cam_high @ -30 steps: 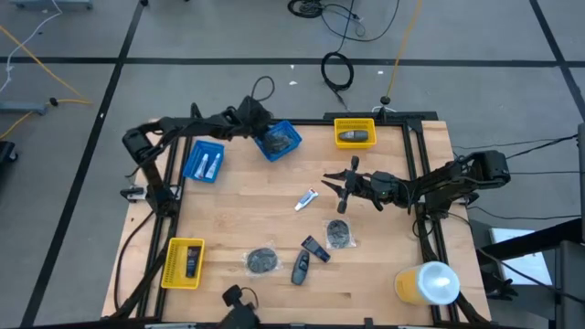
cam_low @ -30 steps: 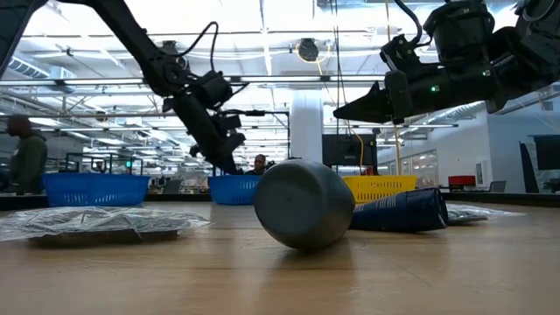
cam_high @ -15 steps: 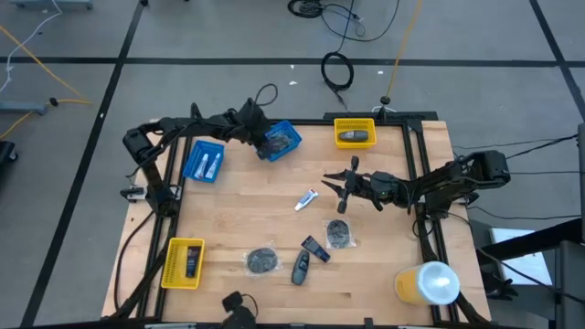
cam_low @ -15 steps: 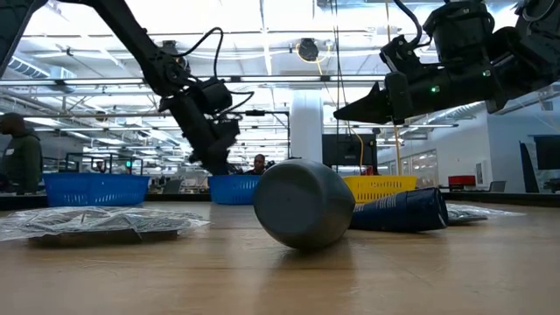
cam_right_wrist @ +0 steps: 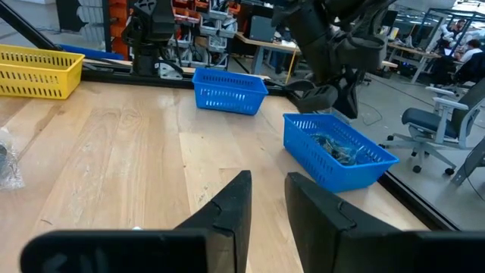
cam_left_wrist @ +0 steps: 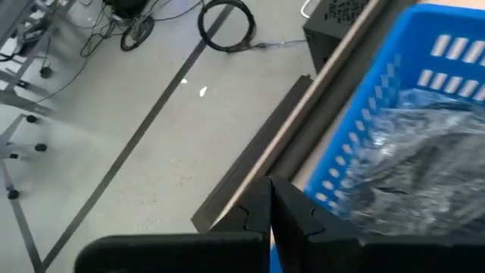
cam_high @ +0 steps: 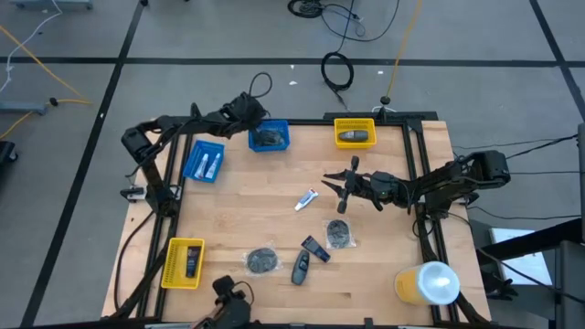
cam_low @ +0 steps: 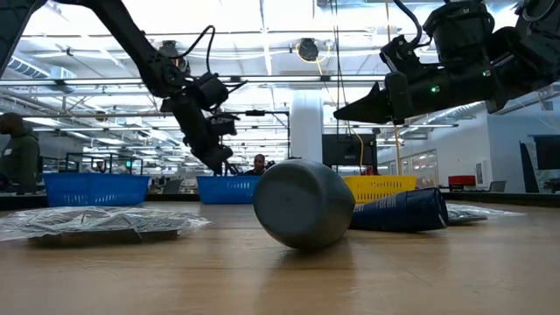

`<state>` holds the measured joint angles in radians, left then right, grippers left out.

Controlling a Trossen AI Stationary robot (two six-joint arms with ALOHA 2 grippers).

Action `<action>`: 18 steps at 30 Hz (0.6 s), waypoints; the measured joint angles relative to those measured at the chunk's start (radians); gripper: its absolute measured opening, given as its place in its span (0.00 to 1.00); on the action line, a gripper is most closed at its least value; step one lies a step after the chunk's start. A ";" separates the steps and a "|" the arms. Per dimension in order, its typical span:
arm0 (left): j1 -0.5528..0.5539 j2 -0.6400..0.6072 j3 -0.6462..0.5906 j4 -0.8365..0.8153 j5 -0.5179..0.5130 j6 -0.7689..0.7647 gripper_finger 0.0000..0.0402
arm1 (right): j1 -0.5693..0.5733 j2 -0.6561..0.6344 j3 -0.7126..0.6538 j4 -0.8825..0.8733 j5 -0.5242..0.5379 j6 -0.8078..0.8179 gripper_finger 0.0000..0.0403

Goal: Pick & Place Travel size toiletries
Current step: Put the white toothpaste into the left blue bin

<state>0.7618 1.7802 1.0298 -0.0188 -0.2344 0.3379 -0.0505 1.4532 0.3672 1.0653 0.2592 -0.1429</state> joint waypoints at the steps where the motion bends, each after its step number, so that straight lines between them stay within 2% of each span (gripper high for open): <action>1: 0.004 0.000 0.000 0.004 0.006 -0.001 0.01 | 0.000 0.000 0.000 0.000 0.000 0.000 0.19; 5: -0.007 -0.015 0.000 -0.034 0.019 -0.034 0.01 | 0.000 0.000 0.000 0.000 0.000 0.000 0.19; 10: -0.084 -0.061 0.000 -0.134 0.146 -0.073 0.02 | 0.000 0.000 0.000 0.000 0.000 0.000 0.19; 14: -0.201 -0.079 -0.008 -0.171 0.217 -0.102 0.00 | 0.000 0.000 0.000 -0.015 0.000 0.000 0.19; 18: -0.351 -0.078 -0.092 -0.044 0.241 -0.127 0.02 | 0.000 0.000 0.000 -0.061 -0.001 -0.018 0.19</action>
<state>0.4107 1.7023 0.9383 -0.0624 0.0066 0.2107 -0.0505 1.4532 0.3672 1.0041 0.2581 -0.1609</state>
